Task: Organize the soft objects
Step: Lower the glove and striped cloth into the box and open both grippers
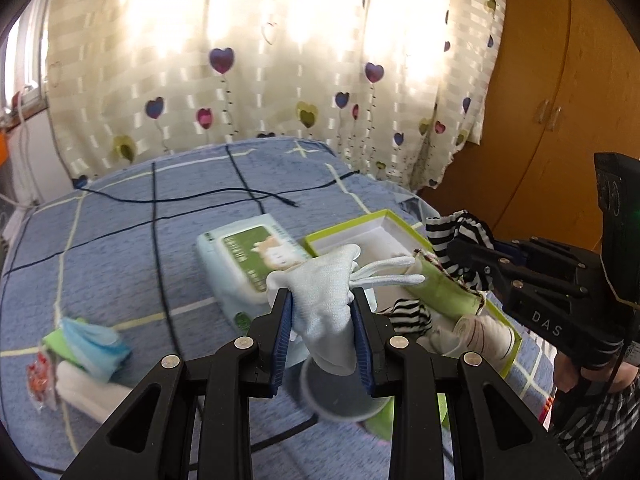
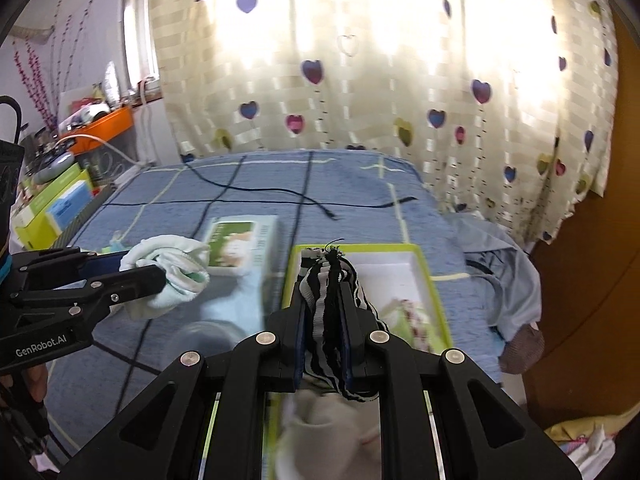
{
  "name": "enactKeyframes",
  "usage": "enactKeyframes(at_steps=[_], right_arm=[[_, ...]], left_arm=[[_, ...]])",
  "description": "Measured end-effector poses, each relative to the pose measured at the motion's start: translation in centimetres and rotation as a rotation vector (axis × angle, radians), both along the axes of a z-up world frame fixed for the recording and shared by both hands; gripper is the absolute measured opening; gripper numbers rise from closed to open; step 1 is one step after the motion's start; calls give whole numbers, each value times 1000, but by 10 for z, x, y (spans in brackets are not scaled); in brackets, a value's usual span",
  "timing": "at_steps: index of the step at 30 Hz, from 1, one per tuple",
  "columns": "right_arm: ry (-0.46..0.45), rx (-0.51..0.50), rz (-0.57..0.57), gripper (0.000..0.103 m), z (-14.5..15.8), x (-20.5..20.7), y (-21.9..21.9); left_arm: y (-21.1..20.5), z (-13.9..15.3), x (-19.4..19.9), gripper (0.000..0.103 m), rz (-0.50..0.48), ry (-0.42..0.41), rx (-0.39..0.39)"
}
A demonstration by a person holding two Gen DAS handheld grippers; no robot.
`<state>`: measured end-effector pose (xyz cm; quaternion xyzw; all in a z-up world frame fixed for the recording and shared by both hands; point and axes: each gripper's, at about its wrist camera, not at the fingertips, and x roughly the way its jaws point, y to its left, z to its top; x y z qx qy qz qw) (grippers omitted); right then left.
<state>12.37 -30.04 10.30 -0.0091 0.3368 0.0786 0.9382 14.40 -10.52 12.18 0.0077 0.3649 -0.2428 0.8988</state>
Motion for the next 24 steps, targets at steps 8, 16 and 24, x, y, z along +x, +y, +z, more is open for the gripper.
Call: enactKeyframes(at_steps=[8,16,24], right_arm=[[32,-10,-49,15,-12,22,-31],[49,-41,-64,15,-25,49,-44],[91,-69,-25,15,-42,76,-45]], left_arm=[[-38,-14,26,27,-54,55,-1],[-65,-31,50,27,-89,107,24],[-87,-48,62,27,-111,136,84]])
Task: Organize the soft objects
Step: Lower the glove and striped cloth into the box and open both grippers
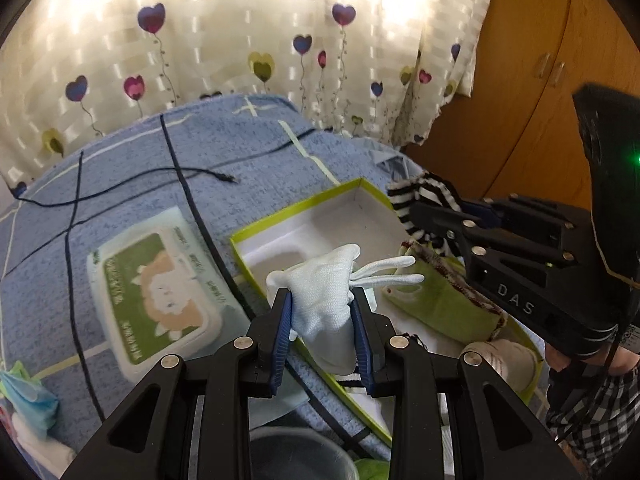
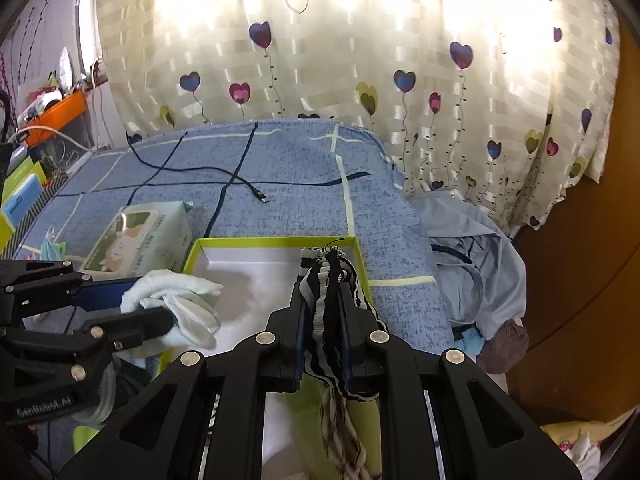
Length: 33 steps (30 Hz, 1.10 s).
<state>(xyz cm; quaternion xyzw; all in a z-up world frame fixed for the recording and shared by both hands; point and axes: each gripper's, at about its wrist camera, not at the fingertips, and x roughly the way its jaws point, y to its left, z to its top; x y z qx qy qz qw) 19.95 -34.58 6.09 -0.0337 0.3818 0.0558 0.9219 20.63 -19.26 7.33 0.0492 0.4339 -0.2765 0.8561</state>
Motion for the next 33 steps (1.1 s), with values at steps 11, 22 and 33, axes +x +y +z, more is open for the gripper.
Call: enactKeyframes(at_steps=[11,22,33], right_arm=[[85,-15,56,15,-25,19,4],[124,-32,58,15,-31,12,1],[108,-44,43,53,-29,10,4]], left_arm=[[-16,-17,7,27,-27,37,38],[-20,-22,5,28,-47,54,40],[-19,-22,1,42,-50,55,33]])
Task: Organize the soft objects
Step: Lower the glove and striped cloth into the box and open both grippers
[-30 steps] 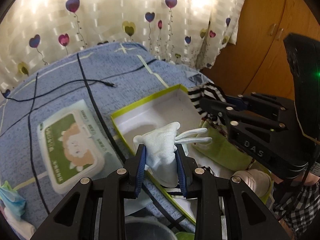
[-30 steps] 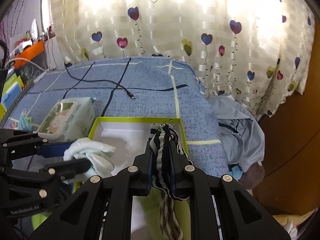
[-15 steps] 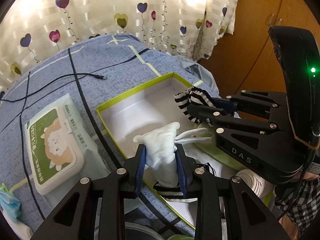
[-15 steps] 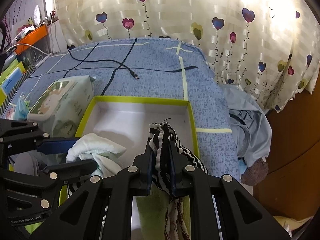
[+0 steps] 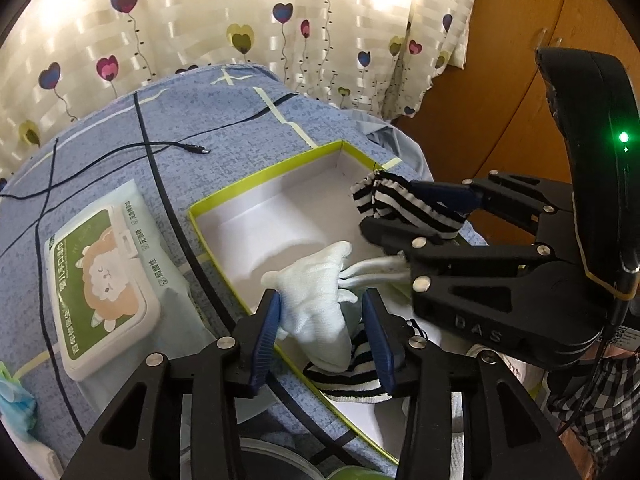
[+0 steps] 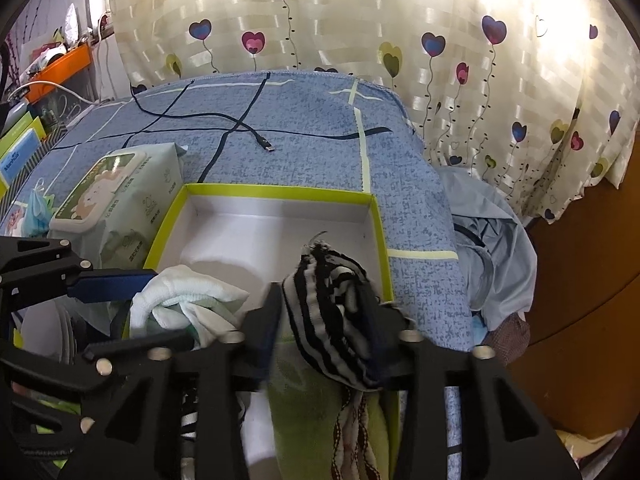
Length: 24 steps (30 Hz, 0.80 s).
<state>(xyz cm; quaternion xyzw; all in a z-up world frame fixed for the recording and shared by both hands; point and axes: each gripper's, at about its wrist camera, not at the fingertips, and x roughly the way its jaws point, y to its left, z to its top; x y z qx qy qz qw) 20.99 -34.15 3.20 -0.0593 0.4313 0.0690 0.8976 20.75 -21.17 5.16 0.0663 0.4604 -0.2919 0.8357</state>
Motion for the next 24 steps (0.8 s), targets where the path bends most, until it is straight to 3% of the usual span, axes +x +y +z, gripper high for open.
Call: enactKeyframes(at_steps=[15,24], right_arm=[[-41,22,-28,53,17,-11,-2],[-80,36,-44,53,33,-28,3]], left_arm=[[11,15,-11,56,20,-34,-25],[21,31,-28,56,26,-68,-47]])
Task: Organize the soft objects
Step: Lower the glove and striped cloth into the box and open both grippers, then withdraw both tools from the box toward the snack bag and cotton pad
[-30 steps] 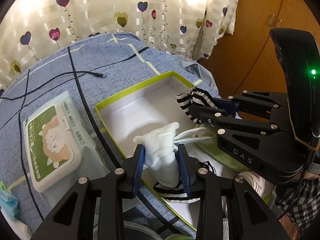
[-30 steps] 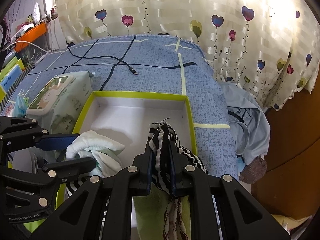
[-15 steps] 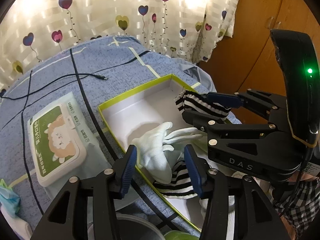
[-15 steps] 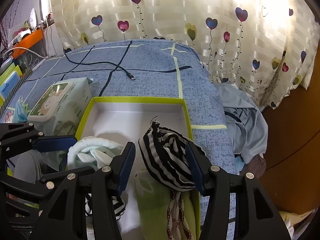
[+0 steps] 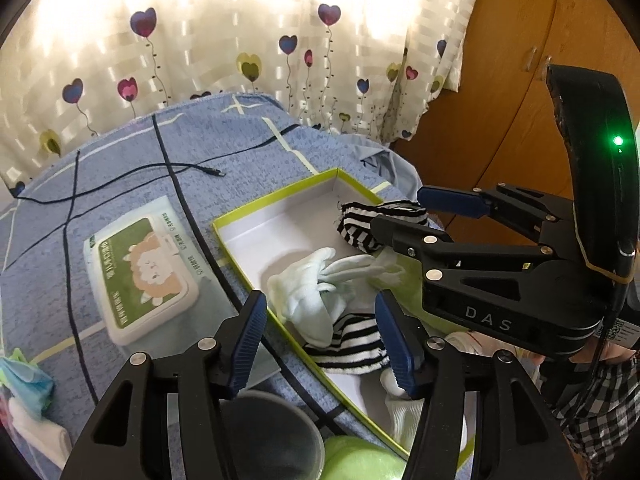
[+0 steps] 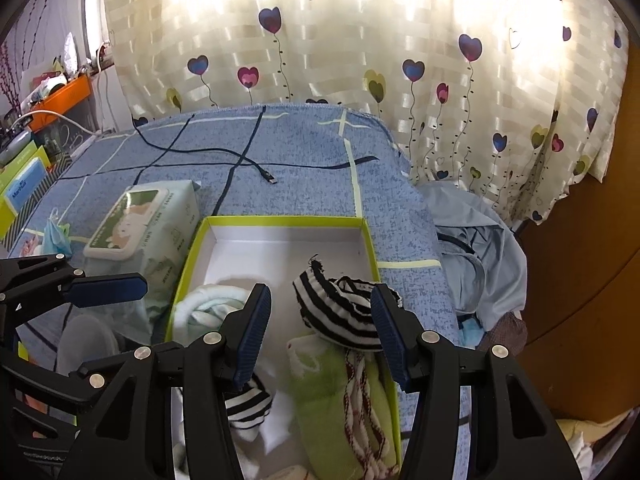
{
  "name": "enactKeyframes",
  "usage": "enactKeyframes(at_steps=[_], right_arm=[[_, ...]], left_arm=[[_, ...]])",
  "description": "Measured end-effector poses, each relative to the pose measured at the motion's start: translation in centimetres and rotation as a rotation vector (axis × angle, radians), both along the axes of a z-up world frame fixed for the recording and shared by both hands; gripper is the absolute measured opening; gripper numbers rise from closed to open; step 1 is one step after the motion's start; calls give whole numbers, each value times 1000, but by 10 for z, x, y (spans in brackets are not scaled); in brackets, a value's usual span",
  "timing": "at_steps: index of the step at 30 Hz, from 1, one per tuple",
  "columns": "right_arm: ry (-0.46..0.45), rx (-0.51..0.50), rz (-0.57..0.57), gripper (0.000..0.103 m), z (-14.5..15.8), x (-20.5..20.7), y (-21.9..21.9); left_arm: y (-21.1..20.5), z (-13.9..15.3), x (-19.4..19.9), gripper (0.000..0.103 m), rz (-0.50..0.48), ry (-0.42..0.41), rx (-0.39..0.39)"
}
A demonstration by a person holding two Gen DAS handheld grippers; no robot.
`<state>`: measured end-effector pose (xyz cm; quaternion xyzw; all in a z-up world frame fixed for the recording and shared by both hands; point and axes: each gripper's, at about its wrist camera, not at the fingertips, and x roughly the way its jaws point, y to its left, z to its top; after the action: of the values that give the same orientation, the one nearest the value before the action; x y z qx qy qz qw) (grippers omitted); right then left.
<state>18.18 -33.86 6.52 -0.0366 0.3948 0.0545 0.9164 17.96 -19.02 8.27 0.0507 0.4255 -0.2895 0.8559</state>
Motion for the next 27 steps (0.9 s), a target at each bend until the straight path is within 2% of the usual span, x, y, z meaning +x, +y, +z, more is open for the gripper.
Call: enactKeyframes(at_steps=[7,16,27], right_arm=[[-29,10,-21,53,12,-16,4],[-110,57,-36,53,33,-46,23],[-158,81,8,53,42,-72,61]], left_arm=[[15,11,-16,56,19,-20,-24],[44,26,-39,56,55,-60,-54],[95,36,-63,57,155,-106,-67]])
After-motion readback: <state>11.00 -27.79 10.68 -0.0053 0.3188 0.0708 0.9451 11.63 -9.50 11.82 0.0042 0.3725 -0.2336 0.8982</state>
